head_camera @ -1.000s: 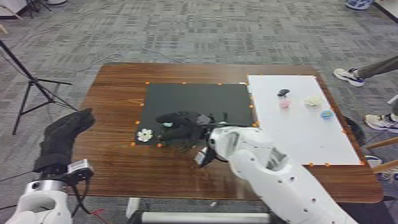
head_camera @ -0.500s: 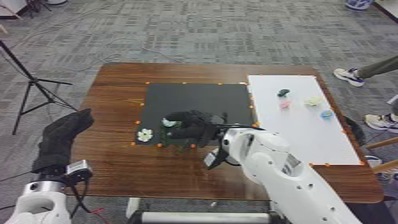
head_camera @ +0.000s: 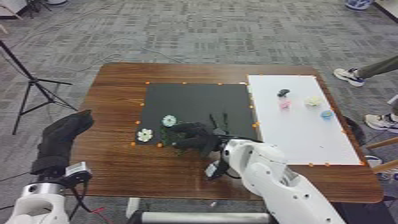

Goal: Arrange flowers

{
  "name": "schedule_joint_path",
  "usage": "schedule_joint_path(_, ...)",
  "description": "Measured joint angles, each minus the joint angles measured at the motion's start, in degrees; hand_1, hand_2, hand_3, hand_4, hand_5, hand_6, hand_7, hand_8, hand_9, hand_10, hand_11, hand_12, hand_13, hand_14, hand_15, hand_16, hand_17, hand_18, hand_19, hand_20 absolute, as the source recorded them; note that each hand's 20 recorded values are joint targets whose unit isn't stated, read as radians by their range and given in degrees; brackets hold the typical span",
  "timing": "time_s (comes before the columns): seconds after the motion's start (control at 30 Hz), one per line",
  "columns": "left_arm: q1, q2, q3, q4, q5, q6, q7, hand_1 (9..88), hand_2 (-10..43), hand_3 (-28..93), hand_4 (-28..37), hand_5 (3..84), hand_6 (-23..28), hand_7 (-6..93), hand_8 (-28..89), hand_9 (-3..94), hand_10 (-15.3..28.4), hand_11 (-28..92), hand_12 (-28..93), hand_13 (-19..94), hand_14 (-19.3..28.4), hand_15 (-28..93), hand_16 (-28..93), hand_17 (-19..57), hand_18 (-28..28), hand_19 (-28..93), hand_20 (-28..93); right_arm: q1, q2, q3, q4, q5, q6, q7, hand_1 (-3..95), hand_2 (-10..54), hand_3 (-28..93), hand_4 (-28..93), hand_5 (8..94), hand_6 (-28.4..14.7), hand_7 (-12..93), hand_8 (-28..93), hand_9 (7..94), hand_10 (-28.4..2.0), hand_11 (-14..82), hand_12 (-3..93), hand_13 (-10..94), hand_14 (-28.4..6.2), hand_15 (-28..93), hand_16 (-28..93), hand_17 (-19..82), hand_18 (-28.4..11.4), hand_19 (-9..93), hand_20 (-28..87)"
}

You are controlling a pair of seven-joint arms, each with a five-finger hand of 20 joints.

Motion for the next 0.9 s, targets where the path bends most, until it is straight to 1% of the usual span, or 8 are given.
schedule_joint_path(0.43,-0.31,0.00,0.48,0.01,0.01,-0.04,-0.06,25.9,3.9,72,-22.9,48.7,-0.6,19.3,-8,46.1,12.4,20,13,37,16.8,19,1,0.6,12.1,5,15,6.71,6.10,-4.41,0.77,-1.10,-0.51,-1.87,24.0,15.7,59,-16,30.7,-5.8,10,-8,62.2,-13.9,9.1,9.8,69,-16.3,61,30,29,-27.8,79,56)
schedule_joint_path(0.67,-0.31,-0.01,0.58,0.01,0.01,-0.09,0.09,25.9,3.9,72,-22.8,48.6,-0.5,19.3,-8,46.1,12.4,20,13,37,16.8,19,1,0.6,12.1,5,15,8.08,6.33,-2.86,2.25,-1.70,-0.55,-1.78,23.8,15.7,60,-16,30.6,-5.8,9,-8,62.1,-13.8,9.0,9.8,69,-16.2,61,30,29,-27.8,79,56)
schedule_joint_path(0.9,-0.25,-0.13,0.58,0.01,-0.05,-0.15,0.52,26.0,3.8,72,-22.9,48.6,-0.6,19.2,-8,46.1,12.2,20,13,37,16.8,19,1,0.7,12.1,5,15,8.14,6.06,-2.10,2.53,-1.80,-0.44,-1.70,23.8,15.7,60,-16,30.7,-5.7,10,-8,62.1,-13.8,9.1,9.8,69,-16.3,61,30,29,-27.8,79,56)
